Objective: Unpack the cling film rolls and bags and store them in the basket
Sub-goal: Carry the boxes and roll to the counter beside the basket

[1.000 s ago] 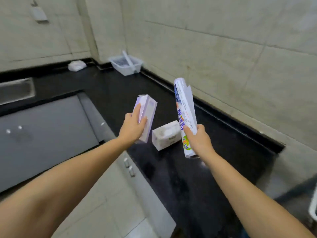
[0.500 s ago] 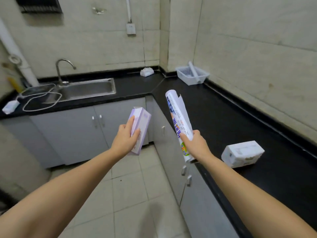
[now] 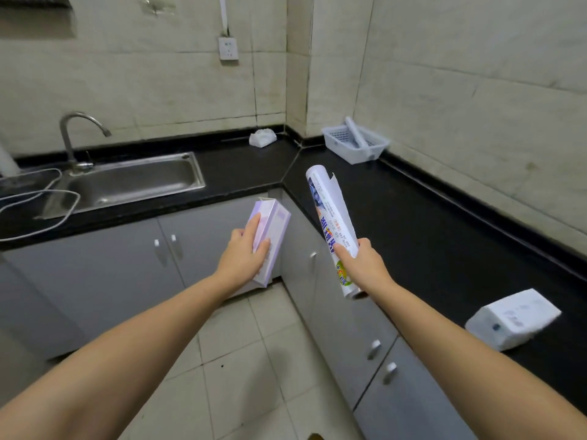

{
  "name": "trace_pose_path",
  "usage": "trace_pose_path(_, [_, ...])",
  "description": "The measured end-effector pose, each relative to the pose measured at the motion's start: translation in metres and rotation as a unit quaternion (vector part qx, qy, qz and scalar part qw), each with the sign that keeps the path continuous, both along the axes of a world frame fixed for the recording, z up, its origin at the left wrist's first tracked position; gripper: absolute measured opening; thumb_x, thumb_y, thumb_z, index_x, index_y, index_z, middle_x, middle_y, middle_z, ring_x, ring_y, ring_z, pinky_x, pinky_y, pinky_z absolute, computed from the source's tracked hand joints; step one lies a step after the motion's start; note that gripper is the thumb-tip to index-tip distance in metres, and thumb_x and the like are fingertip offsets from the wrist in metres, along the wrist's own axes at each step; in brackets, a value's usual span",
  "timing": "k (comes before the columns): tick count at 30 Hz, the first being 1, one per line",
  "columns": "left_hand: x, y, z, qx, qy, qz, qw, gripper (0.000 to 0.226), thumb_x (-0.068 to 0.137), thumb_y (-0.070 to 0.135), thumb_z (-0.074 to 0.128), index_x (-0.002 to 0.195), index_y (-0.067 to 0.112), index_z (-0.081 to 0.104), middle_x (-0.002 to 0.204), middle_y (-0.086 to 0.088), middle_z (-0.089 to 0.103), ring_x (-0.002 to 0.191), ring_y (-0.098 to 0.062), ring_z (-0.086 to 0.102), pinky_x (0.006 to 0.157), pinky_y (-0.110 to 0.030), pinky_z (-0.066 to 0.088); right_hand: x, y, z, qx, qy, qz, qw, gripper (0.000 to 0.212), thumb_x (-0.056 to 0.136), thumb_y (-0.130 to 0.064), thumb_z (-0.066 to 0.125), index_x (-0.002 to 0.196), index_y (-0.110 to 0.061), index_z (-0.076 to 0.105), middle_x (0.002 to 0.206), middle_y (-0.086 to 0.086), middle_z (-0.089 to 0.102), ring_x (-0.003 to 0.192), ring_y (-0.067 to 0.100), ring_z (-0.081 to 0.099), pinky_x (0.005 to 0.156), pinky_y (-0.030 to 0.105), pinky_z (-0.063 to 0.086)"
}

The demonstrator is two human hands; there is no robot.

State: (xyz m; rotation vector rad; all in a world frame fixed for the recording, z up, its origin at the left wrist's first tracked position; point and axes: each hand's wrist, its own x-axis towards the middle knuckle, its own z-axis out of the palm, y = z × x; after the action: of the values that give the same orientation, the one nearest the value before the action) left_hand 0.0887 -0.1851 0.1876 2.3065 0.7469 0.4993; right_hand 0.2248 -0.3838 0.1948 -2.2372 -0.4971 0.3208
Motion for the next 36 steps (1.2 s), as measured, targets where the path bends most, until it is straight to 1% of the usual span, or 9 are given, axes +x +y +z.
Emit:
trace_pose_path(3, [0.047, 0.030, 0.001, 0.006, 0.000, -0.016, 1.000, 0.059, 0.094, 0.038, 0.042, 0.146, 0.033, 0.015, 0.132, -0.014, 0.038, 0.111, -0.033, 0.052, 0.090, -0.034, 0.039, 0.043, 0.030, -0.002, 0.015, 0.011, -0.012, 1.000, 0.056, 0.086, -0.050, 0.051, 0.120, -0.007, 0.042, 0.120, 0.013, 0.056, 0.104, 0.030, 0.059, 0.088, 0.048, 0.051])
trace_pose_path(11, [0.185, 0.115, 0.023, 0.000, -0.004, -0.044, 0.999, 0.059, 0.094, 0.039, 0.040, 0.146, 0.034, 0.014, 0.134, -0.013, 0.035, 0.113, -0.031, 0.050, 0.092, -0.035, 0.038, 0.173, 0.106, 0.007, -0.006, 0.012, -0.033, 0.999, 0.056, 0.085, -0.052, 0.052, 0.119, -0.010, 0.040, 0.119, 0.013, 0.057, 0.100, 0.028, 0.061, 0.085, 0.047, 0.054])
trace_pose_path(16, [0.264, 0.149, 0.018, 0.005, 0.011, -0.073, 0.997, 0.060, 0.094, 0.037, 0.043, 0.147, 0.031, 0.015, 0.136, -0.015, 0.036, 0.114, -0.031, 0.050, 0.094, -0.037, 0.040, 0.245, 0.132, 0.005, -0.031, 0.001, -0.050, 0.998, 0.053, 0.084, -0.054, 0.052, 0.116, -0.013, 0.042, 0.113, 0.009, 0.059, 0.091, 0.023, 0.062, 0.071, 0.037, 0.054])
trace_pose_path(20, [0.344, 0.185, 0.012, 0.007, 0.025, -0.099, 0.995, 0.060, 0.094, 0.040, 0.041, 0.147, 0.033, 0.013, 0.138, -0.014, 0.034, 0.114, -0.034, 0.051, 0.096, -0.040, 0.040, 0.306, 0.152, 0.000, -0.037, -0.005, -0.090, 0.995, 0.052, 0.085, -0.054, 0.052, 0.114, -0.012, 0.043, 0.112, 0.009, 0.059, 0.083, 0.020, 0.059, 0.055, 0.028, 0.043])
trace_pose_path(23, [0.413, 0.212, 0.004, 0.017, 0.037, -0.141, 0.989, 0.060, 0.095, 0.041, 0.041, 0.147, 0.033, 0.013, 0.139, -0.014, 0.033, 0.116, -0.034, 0.050, 0.098, -0.040, 0.040, 0.354, 0.169, -0.011, -0.034, -0.010, -0.140, 0.990, 0.053, 0.085, -0.053, 0.052, 0.114, -0.010, 0.043, 0.112, 0.010, 0.060, 0.088, 0.024, 0.061, 0.066, 0.032, 0.048])
trace_pose_path(27, [0.511, 0.248, -0.007, 0.051, 0.062, -0.231, 0.970, 0.060, 0.095, 0.042, 0.041, 0.148, 0.032, 0.013, 0.140, -0.014, 0.033, 0.117, -0.034, 0.049, 0.098, -0.042, 0.042, 0.414, 0.195, -0.026, -0.020, -0.008, -0.229, 0.973, 0.054, 0.084, -0.052, 0.053, 0.114, -0.008, 0.045, 0.111, 0.011, 0.060, 0.089, 0.027, 0.060, 0.070, 0.033, 0.047])
trace_pose_path(30, [0.569, 0.269, -0.020, 0.074, 0.097, -0.303, 0.945, 0.061, 0.094, 0.044, 0.039, 0.147, 0.034, 0.010, 0.136, -0.013, 0.035, 0.109, -0.030, 0.053, 0.092, -0.041, 0.046, 0.446, 0.210, -0.040, -0.010, 0.023, -0.306, 0.952, 0.053, 0.085, -0.052, 0.051, 0.113, -0.008, 0.044, 0.112, 0.013, 0.060, 0.086, 0.025, 0.058, 0.070, 0.033, 0.045])
trace_pose_path(32, [0.600, 0.279, -0.033, 0.100, 0.123, -0.350, 0.923, 0.062, 0.094, 0.045, 0.038, 0.147, 0.035, 0.009, 0.133, -0.011, 0.037, 0.101, -0.026, 0.054, 0.085, -0.037, 0.048, 0.460, 0.215, -0.049, -0.035, 0.043, -0.341, 0.938, 0.053, 0.085, -0.051, 0.051, 0.113, -0.007, 0.044, 0.113, 0.014, 0.060, 0.083, 0.025, 0.056, 0.068, 0.033, 0.044])
trace_pose_path(36, [0.649, 0.280, -0.063, 0.123, 0.158, -0.407, 0.891, 0.062, 0.093, 0.044, 0.040, 0.147, 0.035, 0.012, 0.129, -0.010, 0.038, 0.095, -0.021, 0.052, 0.077, -0.033, 0.046, 0.472, 0.219, -0.076, -0.111, 0.071, -0.382, 0.915, 0.054, 0.085, -0.053, 0.051, 0.114, -0.007, 0.043, 0.114, 0.015, 0.059, 0.094, 0.032, 0.061, 0.067, 0.034, 0.043])
